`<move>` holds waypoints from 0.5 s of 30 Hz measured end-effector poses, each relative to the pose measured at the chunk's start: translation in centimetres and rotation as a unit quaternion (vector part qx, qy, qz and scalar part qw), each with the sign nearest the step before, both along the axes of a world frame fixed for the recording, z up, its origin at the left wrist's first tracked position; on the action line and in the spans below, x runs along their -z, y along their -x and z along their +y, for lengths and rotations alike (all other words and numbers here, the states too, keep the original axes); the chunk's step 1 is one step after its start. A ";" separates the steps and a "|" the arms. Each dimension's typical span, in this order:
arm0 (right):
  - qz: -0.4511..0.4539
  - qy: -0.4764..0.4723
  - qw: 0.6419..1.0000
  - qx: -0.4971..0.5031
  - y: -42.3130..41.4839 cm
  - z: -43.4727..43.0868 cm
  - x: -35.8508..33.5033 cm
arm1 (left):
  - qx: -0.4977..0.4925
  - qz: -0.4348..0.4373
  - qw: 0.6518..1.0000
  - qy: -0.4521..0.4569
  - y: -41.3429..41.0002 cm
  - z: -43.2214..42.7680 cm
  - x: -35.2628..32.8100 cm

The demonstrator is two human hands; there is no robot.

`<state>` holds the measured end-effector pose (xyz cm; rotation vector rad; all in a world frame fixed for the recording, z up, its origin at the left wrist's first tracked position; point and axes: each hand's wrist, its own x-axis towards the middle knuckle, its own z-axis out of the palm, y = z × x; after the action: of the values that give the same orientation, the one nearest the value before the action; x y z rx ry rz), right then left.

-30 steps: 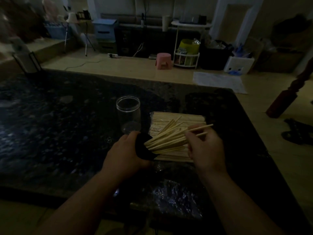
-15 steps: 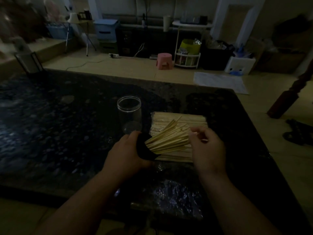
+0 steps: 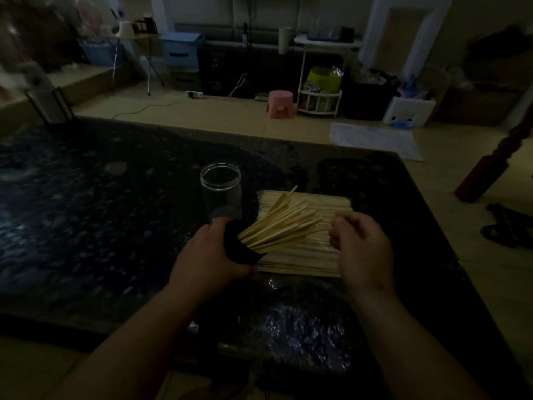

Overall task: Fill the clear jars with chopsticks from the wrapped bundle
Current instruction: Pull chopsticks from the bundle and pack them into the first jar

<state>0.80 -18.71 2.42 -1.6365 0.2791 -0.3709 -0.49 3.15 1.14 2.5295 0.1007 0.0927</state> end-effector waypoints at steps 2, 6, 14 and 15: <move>0.015 -0.023 0.999 -0.017 0.2 -0.1 -0.2 | -0.005 -0.005 1.000 0.008 0.0 0.0 -0.1; 0.065 0.039 0.989 -0.126 0.4 -0.4 0.6 | -0.005 -0.006 1.000 0.007 -0.1 0.0 0.0; 0.110 0.313 0.909 -0.253 0.8 -0.3 2.3 | -0.016 0.002 1.000 0.020 -0.2 0.5 0.2; 0.111 0.340 0.894 -0.269 0.9 -0.3 2.5 | -0.017 0.002 1.000 0.022 -0.2 0.6 0.2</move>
<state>-0.10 -18.96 -0.09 -2.3615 -0.1722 0.1769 -0.28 3.71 0.97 2.4845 0.1457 0.0978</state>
